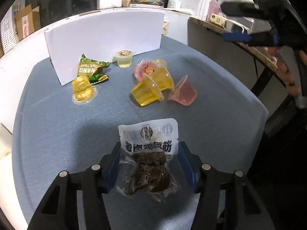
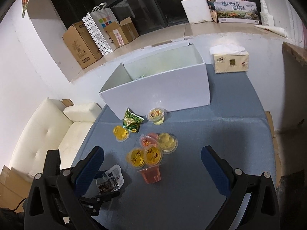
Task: Organize snacks
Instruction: 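Grasp the clear braised-meat packet with the left tool and lift it, then place the meat packet into the white box while the right tool reaches the jelly cups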
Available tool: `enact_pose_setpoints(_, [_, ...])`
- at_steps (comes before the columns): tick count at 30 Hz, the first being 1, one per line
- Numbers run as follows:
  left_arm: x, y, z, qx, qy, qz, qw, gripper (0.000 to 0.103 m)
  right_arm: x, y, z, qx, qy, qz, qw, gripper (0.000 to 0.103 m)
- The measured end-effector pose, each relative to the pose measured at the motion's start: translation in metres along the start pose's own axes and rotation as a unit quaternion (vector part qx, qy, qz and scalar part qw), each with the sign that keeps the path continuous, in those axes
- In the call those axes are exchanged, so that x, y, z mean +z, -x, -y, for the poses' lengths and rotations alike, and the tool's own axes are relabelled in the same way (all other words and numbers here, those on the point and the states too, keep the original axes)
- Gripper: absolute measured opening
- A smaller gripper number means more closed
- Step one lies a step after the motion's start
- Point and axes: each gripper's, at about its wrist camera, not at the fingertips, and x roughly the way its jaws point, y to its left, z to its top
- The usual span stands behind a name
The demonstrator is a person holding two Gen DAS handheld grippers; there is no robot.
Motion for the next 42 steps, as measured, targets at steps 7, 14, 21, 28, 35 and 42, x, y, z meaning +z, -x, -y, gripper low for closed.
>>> enact_pose_setpoints(7, [-0.006, 0.016, -0.005, 0.000, 0.018, 0.029, 0.9994, 0.059, -0.006, -0.008, -0.004, 0.003, 0.005, -0.014, 1.000, 0.103])
enact_pose_setpoints(14, [0.011, 0.047, -0.009, 0.002, 0.031, 0.073, 0.9968, 0.059, -0.016, -0.052, -0.005, -0.036, 0.038, -0.076, 0.996, 0.103])
enact_pose_setpoints(21, [0.023, 0.057, -0.030, 0.004, 0.070, 0.104, 0.9922, 0.059, -0.011, -0.109, -0.002, -0.002, 0.018, -0.114, 0.993, 0.089])
enact_pose_setpoints(28, [0.033, 0.053, -0.054, -0.004, 0.118, 0.123, 0.9853, 0.059, -0.008, -0.138, 0.002, 0.022, 0.016, -0.123, 0.992, 0.050])
enact_pose_setpoints(35, [0.038, 0.053, -0.061, -0.011, 0.132, 0.133, 0.9822, 0.059, -0.017, -0.129, 0.000, 0.039, 0.023, -0.116, 0.992, 0.042])
enact_pose_setpoints(42, [0.049, 0.061, -0.061, -0.014, 0.128, 0.149, 0.9805, 0.059, -0.013, -0.111, -0.006, 0.026, 0.043, -0.085, 0.995, 0.042])
